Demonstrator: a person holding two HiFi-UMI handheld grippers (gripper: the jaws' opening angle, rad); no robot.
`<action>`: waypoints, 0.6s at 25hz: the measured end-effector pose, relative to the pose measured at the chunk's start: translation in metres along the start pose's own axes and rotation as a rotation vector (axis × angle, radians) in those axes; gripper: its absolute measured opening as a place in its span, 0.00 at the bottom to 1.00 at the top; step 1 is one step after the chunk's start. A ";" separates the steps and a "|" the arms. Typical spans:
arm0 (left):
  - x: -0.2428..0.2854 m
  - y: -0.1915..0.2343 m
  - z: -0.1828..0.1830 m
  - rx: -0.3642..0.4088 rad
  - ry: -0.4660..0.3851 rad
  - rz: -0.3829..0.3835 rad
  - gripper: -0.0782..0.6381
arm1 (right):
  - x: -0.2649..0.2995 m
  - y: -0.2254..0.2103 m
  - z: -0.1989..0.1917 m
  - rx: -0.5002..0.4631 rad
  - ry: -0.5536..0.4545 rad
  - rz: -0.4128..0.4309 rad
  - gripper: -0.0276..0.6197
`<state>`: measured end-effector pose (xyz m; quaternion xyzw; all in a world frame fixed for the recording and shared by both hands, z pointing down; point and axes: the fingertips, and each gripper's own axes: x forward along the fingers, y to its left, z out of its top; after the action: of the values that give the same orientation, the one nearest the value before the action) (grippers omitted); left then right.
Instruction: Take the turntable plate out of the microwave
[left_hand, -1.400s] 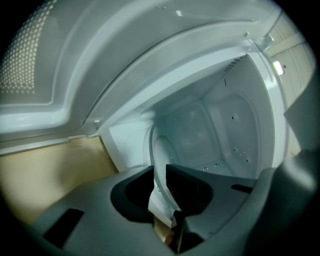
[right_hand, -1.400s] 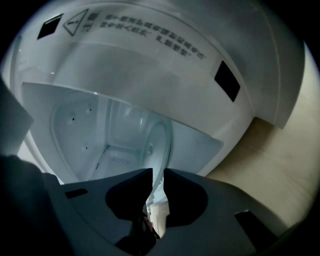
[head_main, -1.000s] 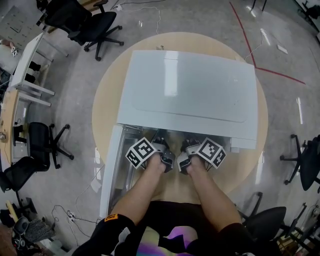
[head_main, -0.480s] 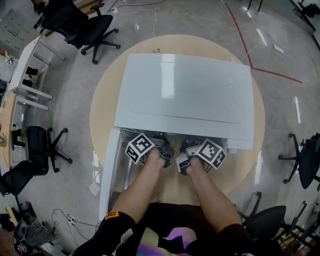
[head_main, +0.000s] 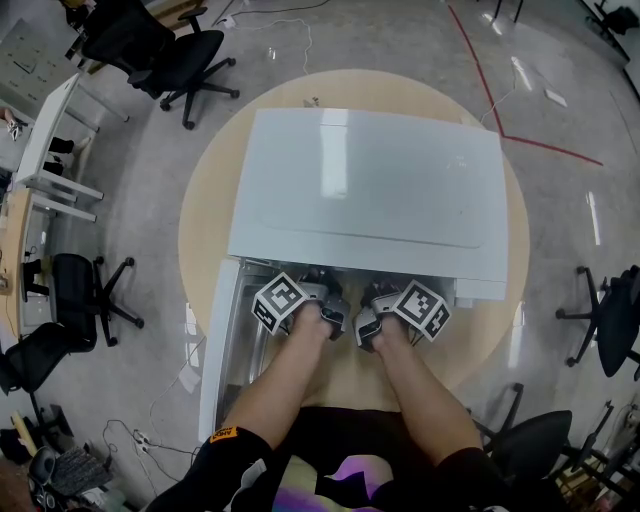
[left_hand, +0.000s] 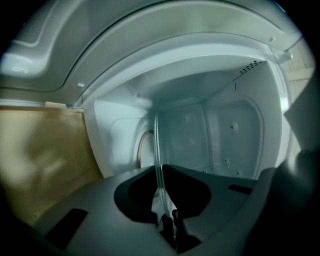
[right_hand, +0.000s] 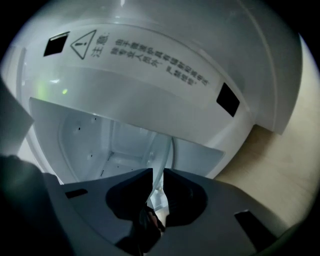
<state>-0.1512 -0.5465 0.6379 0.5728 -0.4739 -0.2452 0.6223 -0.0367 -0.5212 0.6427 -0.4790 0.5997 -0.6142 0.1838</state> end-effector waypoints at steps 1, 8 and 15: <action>0.000 -0.001 -0.001 -0.007 0.000 -0.002 0.22 | 0.000 0.000 0.001 0.004 -0.003 0.003 0.16; -0.001 -0.010 -0.006 -0.019 0.026 -0.005 0.21 | 0.009 0.004 0.001 0.047 -0.010 0.055 0.16; -0.007 -0.011 -0.009 -0.022 0.057 -0.012 0.21 | 0.023 0.008 0.000 0.056 -0.023 0.109 0.16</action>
<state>-0.1433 -0.5386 0.6263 0.5756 -0.4496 -0.2376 0.6404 -0.0508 -0.5414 0.6435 -0.4473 0.6053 -0.6142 0.2374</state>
